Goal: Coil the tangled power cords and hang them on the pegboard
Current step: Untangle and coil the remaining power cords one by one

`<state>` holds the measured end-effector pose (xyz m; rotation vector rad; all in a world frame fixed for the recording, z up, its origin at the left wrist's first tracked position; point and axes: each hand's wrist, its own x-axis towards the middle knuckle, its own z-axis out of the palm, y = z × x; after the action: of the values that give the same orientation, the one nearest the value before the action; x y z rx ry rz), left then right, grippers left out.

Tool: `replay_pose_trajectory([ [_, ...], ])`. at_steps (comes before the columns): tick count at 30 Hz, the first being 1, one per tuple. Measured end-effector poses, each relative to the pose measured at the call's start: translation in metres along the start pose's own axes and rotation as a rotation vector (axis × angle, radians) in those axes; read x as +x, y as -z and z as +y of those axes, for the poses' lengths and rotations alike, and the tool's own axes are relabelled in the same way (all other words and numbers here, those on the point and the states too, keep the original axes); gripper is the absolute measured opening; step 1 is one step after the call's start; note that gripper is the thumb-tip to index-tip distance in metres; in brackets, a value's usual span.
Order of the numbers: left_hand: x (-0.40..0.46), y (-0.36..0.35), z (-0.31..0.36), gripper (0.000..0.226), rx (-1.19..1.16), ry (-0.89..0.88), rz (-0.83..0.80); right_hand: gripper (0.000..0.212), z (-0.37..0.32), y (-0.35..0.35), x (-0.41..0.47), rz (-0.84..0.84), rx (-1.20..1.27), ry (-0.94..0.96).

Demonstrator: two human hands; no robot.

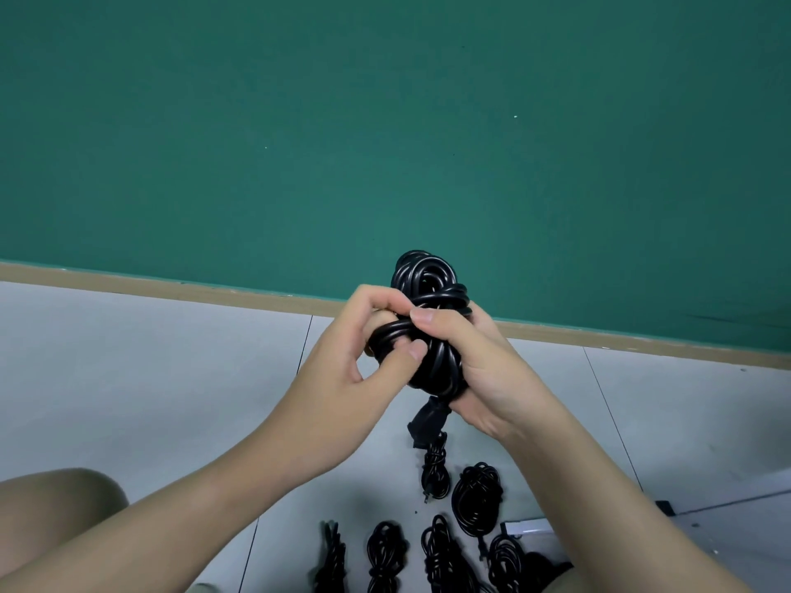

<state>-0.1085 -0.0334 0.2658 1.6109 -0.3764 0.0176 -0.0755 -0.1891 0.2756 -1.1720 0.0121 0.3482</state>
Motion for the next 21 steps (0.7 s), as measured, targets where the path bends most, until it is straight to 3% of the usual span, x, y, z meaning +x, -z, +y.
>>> replay_pose_trajectory([
  [3, -0.003, -0.004, -0.007, 0.034, 0.065, 0.015, 0.1, 0.068, 0.003, 0.003, 0.002, 0.033, -0.016, 0.019],
  [6, 0.0, -0.006, -0.009, 0.034, 0.158, 0.223, 0.251, 0.06, 0.005, 0.005, 0.004, 0.075, -0.058, 0.033],
  [8, 0.004, -0.005, -0.008, 0.033, 0.391, 0.377, 0.117, 0.053, 0.006, 0.006, 0.007, 0.108, -0.089, 0.053],
  [10, 0.002, -0.004, -0.009, 0.055, 0.482, 0.399, -0.05, 0.049, 0.007, 0.007, 0.009, 0.117, -0.112, 0.066],
  [16, -0.003, 0.003, -0.01, 0.048, 0.433, 0.317, -0.236, 0.034, 0.008, 0.018, 0.012, 0.129, -0.093, 0.03],
  [21, 0.003, 0.004, -0.028, 0.052, 0.422, 0.515, -0.273, 0.041, 0.023, 0.028, 0.019, 0.085, -0.229, -0.044],
])
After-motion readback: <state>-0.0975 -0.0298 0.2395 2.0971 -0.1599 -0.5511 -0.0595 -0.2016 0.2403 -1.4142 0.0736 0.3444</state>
